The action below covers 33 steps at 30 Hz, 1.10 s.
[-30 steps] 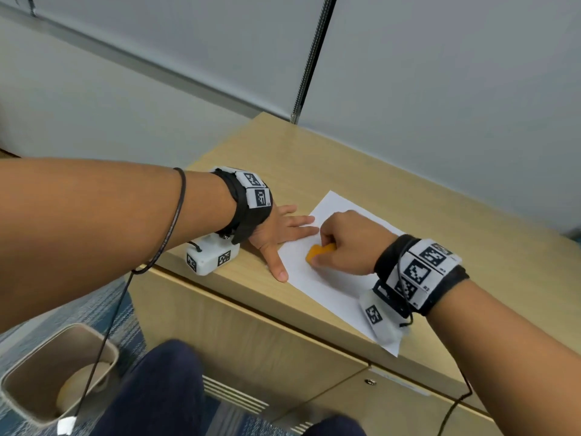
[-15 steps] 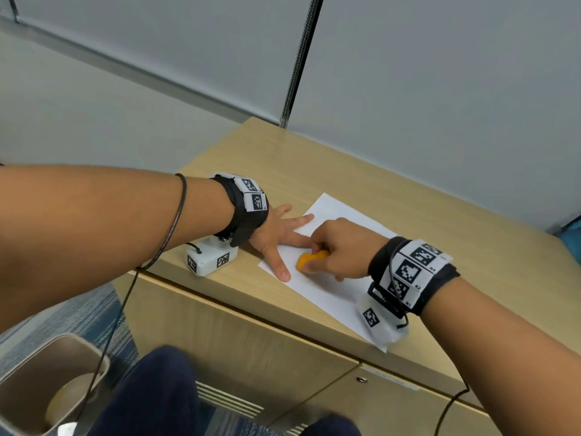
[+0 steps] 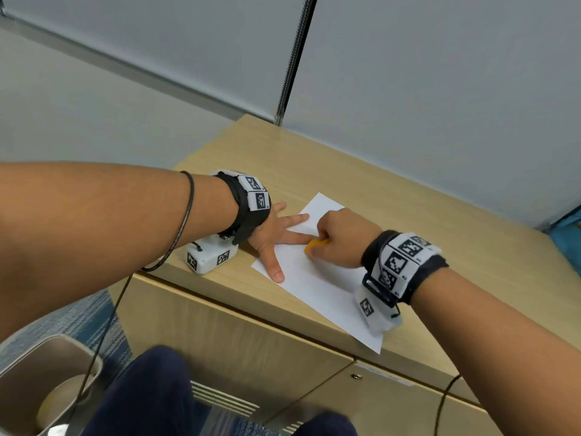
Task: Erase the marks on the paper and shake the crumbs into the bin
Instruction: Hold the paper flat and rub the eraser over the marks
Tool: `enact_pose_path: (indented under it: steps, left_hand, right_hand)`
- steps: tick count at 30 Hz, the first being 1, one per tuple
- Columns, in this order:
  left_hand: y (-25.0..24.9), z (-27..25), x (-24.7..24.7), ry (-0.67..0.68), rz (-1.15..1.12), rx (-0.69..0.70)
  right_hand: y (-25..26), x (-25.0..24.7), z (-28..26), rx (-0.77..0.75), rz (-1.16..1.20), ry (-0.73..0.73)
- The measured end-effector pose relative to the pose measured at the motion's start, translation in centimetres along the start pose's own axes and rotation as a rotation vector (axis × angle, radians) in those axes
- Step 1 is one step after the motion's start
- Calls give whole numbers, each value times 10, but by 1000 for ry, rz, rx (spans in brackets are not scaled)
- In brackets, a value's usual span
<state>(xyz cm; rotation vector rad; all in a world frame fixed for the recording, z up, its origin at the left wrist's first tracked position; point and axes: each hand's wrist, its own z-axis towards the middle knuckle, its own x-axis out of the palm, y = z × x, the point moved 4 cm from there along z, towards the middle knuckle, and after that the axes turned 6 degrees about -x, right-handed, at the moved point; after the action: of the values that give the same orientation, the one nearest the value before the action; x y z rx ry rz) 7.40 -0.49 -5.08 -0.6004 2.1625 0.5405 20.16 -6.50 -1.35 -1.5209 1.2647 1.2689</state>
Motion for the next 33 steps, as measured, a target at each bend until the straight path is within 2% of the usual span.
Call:
enact_pose_path:
  steps: [3,5,8,13,17,18,22,23,27,31,33]
  left_hand:
    - [1,1,0,13,-10,1]
    - [1,0,1,9,-17,0]
    - [1,0,-1,-2,-16,1]
    - [0,2,1,-4,-13,10]
    - [-4,4,1,-9,-14,7]
    - [-1,4,1,-7,-10,2]
    - [1,2,0,-4,-21,3]
    - [1,1,0,-1,-25,3]
    - [2,4,1,-14,-24,7]
    - [4,5,2,12,-34,5]
    - [2,4,1,15,-31,2]
  right_hand:
    - [23,13,-9,-139,54,96]
    - [11,6,-4,-78,41,91]
    - [-10,-4,6,29,5,6]
    - [9,12,-16,-104,129,165]
    - [-9,5,-5,-26,85,2]
    - [-7,5,-4,-37,83,-1]
    - [5,9,-16,-91,230,228]
    - [5,7,-15,-93,196,221]
    - [3,0,-6,-50,58,11]
    - [14,9,-18,-117,127,162]
    - [6,6,-16,-76,156,150]
